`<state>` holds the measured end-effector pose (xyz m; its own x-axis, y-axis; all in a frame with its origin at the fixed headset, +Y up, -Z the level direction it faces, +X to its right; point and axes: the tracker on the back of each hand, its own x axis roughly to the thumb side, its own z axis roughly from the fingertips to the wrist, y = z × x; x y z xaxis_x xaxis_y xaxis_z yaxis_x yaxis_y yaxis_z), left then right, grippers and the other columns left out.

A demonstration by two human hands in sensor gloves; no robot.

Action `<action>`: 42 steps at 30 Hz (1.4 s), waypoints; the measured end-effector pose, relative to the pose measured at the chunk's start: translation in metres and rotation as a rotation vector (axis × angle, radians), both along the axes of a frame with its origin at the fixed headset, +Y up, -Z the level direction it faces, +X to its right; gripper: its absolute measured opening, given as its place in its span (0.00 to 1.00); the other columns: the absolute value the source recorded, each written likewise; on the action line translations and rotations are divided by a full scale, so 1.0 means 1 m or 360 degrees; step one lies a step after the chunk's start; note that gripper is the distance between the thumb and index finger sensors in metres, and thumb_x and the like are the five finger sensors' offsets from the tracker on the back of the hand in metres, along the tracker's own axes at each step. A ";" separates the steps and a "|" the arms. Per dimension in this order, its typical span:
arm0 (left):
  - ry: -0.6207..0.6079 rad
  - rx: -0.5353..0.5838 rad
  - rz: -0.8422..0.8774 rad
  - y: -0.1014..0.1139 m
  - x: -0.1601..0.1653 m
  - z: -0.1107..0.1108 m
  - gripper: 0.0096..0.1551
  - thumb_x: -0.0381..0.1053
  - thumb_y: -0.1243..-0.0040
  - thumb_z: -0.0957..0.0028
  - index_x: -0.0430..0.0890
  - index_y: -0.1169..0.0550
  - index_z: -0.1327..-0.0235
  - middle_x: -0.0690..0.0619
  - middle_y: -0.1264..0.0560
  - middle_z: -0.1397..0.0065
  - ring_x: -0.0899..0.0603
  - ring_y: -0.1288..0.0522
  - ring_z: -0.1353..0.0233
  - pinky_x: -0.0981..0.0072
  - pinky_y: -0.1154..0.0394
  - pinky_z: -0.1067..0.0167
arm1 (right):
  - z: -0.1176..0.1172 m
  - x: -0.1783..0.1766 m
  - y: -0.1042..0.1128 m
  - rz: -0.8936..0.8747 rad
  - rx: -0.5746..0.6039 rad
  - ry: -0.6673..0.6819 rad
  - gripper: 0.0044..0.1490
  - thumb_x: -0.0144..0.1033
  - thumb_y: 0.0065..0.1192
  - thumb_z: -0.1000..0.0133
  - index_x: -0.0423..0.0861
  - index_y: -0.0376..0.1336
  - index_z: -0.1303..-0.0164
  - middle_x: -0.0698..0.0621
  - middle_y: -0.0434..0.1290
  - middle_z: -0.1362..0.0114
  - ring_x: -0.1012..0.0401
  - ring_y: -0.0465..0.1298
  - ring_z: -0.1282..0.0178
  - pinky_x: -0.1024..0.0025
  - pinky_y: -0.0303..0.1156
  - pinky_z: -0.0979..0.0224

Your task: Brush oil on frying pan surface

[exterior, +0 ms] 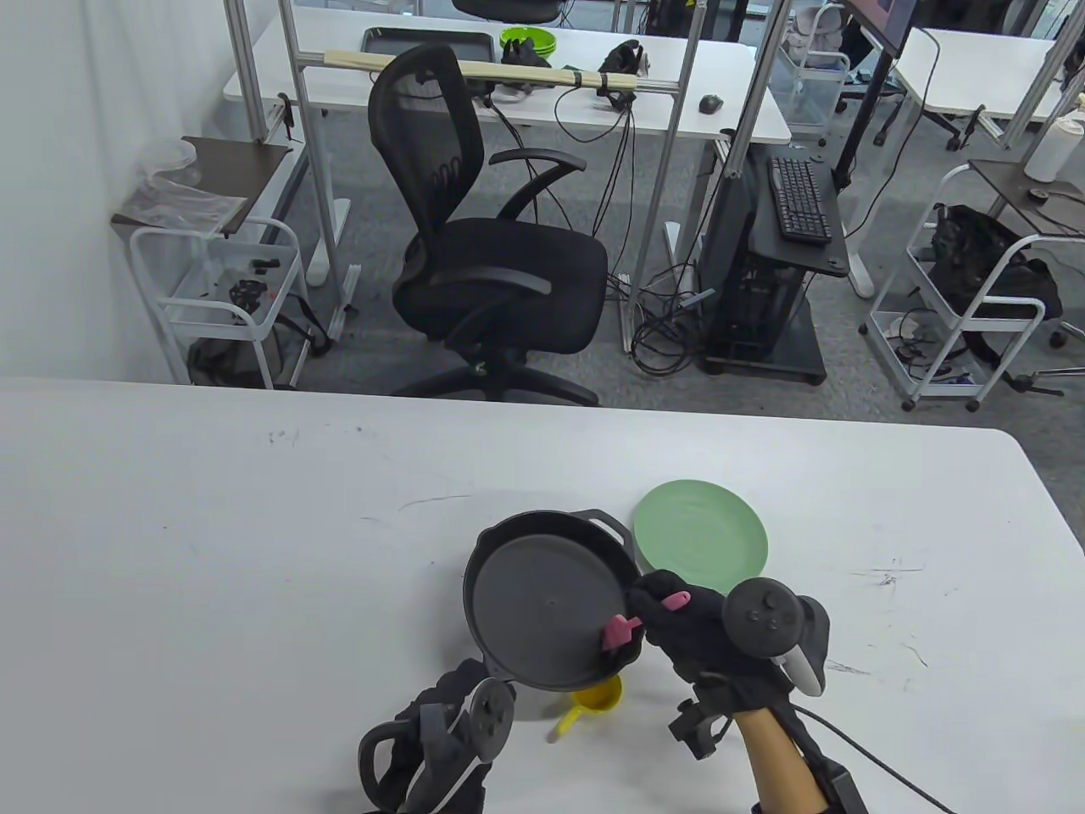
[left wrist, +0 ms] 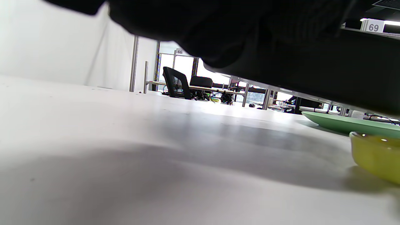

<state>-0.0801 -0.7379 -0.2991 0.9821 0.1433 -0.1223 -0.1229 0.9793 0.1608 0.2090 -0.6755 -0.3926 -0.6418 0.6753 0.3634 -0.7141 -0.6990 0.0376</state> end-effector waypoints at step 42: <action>-0.0030 0.0001 0.0003 -0.002 0.004 0.000 0.35 0.67 0.40 0.49 0.42 0.18 0.42 0.54 0.15 0.65 0.51 0.18 0.72 0.58 0.19 0.72 | 0.004 -0.031 -0.014 0.0150 -0.0071 0.0203 0.24 0.52 0.63 0.35 0.47 0.71 0.39 0.43 0.85 0.55 0.55 0.81 0.61 0.63 0.79 0.59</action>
<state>-0.0762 -0.7399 -0.2990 0.9840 0.1453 -0.1035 -0.1278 0.9790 0.1591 0.1783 -0.6893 -0.3887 -0.6538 0.6313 0.4171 -0.6327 -0.7584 0.1563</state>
